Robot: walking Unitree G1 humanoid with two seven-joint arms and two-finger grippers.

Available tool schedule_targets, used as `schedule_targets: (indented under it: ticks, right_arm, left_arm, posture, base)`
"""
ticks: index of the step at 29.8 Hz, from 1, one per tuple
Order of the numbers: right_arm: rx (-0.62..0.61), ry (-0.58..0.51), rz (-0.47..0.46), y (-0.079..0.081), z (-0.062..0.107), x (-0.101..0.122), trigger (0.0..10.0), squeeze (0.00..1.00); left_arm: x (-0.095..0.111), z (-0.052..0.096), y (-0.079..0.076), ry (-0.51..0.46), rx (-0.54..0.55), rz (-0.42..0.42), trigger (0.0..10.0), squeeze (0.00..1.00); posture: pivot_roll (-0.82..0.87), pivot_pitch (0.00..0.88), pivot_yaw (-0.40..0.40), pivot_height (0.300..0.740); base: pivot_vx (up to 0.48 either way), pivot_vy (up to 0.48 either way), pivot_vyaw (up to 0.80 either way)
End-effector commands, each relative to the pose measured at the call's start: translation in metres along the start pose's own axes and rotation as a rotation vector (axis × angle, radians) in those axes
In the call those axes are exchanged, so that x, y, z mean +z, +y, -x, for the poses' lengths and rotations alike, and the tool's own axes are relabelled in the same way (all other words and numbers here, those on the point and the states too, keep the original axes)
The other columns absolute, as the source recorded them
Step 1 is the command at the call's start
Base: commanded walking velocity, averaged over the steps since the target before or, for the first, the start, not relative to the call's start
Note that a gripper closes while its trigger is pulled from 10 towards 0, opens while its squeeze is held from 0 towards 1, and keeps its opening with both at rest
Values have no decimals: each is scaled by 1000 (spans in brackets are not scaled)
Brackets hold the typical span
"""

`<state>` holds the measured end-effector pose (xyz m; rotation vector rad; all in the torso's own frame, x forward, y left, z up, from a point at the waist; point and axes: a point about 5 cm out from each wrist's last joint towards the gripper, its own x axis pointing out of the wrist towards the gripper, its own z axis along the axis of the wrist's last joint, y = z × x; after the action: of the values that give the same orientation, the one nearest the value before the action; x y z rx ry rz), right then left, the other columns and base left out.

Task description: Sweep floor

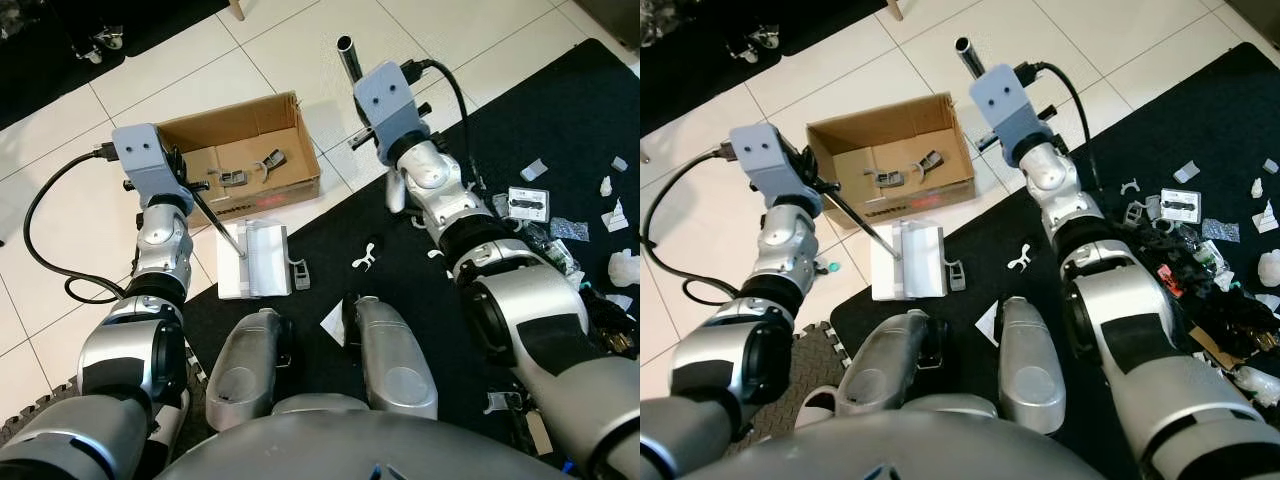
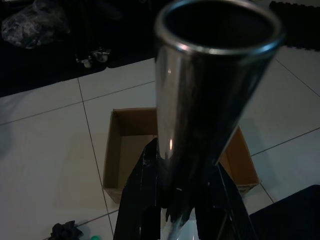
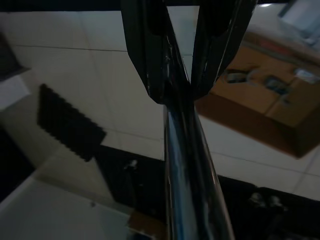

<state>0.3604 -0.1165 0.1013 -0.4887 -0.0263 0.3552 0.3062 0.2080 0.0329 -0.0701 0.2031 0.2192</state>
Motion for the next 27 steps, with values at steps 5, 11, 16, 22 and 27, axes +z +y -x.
schedule_targets:
  ticks: [5,11,16,22,27]
  right_arm:
    - [27,-13,103,4,1,0,10000,0]
    - [75,73,177,9,6,-15,10000,0]
    - [81,92,193,5,9,-20,10000,0]
    - [130,135,256,-1,13,-27,10000,0]
    - [208,195,314,-2,19,-38,10000,0]
  left_arm:
    - [-11,5,-2,45,-8,-11,10000,0]
    - [-12,5,-2,46,-6,-9,10000,0]
    - [-13,6,-1,49,-5,-9,10000,0]
    - [-14,6,-2,53,-8,-10,10000,0]
    - [-13,6,-4,55,-14,-10,10000,0]
  posture:
    - [36,113,51,740]
    - [35,120,49,740]
    - [34,122,49,740]
    - [25,129,54,740]
    - [21,130,59,740]
  base:
    - [0,0,0]
    - [0,0,0]
    - [0,0,0]
    - [0,0,0]
    - [0,0,0]
